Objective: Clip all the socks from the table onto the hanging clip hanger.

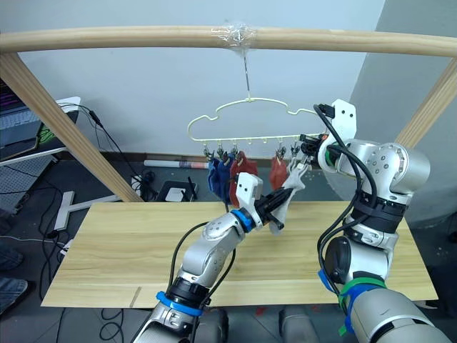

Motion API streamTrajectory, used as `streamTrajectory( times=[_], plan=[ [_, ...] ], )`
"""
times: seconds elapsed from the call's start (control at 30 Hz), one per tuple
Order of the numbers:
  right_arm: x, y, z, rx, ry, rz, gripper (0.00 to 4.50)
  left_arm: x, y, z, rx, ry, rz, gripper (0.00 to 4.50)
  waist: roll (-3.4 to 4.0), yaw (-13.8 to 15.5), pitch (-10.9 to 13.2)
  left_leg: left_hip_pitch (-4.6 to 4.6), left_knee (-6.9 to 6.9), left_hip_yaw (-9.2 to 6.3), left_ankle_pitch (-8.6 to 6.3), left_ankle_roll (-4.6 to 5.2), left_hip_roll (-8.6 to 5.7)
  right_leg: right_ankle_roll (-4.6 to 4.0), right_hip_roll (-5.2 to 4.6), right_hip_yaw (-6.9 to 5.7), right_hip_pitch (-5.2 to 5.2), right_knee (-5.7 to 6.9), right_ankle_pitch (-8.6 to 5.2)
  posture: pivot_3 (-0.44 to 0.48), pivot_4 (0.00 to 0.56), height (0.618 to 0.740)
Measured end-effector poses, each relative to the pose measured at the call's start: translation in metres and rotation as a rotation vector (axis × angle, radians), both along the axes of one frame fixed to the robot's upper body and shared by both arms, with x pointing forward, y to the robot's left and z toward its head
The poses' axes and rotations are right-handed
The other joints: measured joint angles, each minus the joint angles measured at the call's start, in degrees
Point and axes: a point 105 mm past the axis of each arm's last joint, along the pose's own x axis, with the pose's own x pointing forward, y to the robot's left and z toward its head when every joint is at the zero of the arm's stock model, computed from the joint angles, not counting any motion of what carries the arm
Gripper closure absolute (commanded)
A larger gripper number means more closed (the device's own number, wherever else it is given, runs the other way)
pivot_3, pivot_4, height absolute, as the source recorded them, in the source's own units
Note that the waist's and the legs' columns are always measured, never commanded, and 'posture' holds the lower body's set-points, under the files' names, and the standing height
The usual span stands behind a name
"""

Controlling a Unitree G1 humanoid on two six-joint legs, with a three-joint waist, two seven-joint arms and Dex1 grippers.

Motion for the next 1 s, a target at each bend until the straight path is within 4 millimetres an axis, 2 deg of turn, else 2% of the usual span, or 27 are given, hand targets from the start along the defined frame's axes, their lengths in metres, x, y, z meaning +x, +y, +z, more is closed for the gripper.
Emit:
streamTrajectory(
  times=[0.2, 0.33, 0.47, 0.6, 0.83, 1.0],
  plan=[
    [-0.001, 0.0, 0.001, 0.013, 0.002, -0.003, 4.5, 0.001, -0.003, 0.003, -0.01, -0.008, -0.01, 4.45, 0.0, -0.2, 0.0, 0.0, 0.0, 0.0, 0.0, 0.0, 0.0, 0.01, 0.0, 0.0, 0.0, 0.0, 0.0, -0.065, 0.199, 0.74],
    [-0.002, 0.0, 0.0, 0.027, 0.011, -0.008, 3.35, 0.0, -0.005, 0.001, -0.007, -0.005, -0.019, 4.5, 0.01, -0.4, 0.0, -0.02, 0.0, 0.0, 0.0, 0.0, 0.0, 0.01, 0.0, 0.0, -0.02, 0.0, 0.0, -0.064, 0.199, 0.74],
    [-0.002, -0.001, 0.003, 0.016, -0.008, 0.007, 1.84, -0.001, -0.006, 0.002, -0.01, -0.003, -0.029, 4.5, 0.13, -1.0, 0.2, -0.08, 0.0, 0.0, 0.0, 0.0, 0.0, 0.01, 0.0, 0.0, -0.07, 0.01, 0.0, -0.062, 0.198, 0.74],
    [-0.003, 0.0, 0.009, -0.014, -0.069, 0.064, 0.51, -0.003, -0.012, 0.006, -0.035, 0.002, -0.061, 4.5, 0.3, -1.5, 0.4, -0.09, 0.0, 0.01, 0.0, 0.0, 0.0, 0.05, 0.01, 0.02, -0.12, 0.03, 0.02, -0.062, 0.198, 0.74],
    [-0.011, 0.006, 0.038, -0.055, -0.244, 0.163, 0.51, 0.003, -0.018, 0.006, -0.127, 0.138, -0.063, 4.5, 0.27, -2.6, 0.4, -0.15, 0.03, 0.01, 0.0, 0.0, 0.0, 0.27, 0.01, 0.01, -0.13, 0.0, 0.11, -0.084, 0.192, 0.74],
    [-0.015, 0.004, 0.04, -0.074, -0.284, 0.165, 0.48, 0.009, -0.016, -0.008, -0.173, 0.25, -0.052, 3.16, 0.26, -2.8, 0.5, -0.18, 0.03, 0.01, 0.0, 0.0, 0.0, 0.29, 0.01, 0.02, -0.18, 0.01, 0.11, -0.092, 0.187, 0.74]
  ],
)
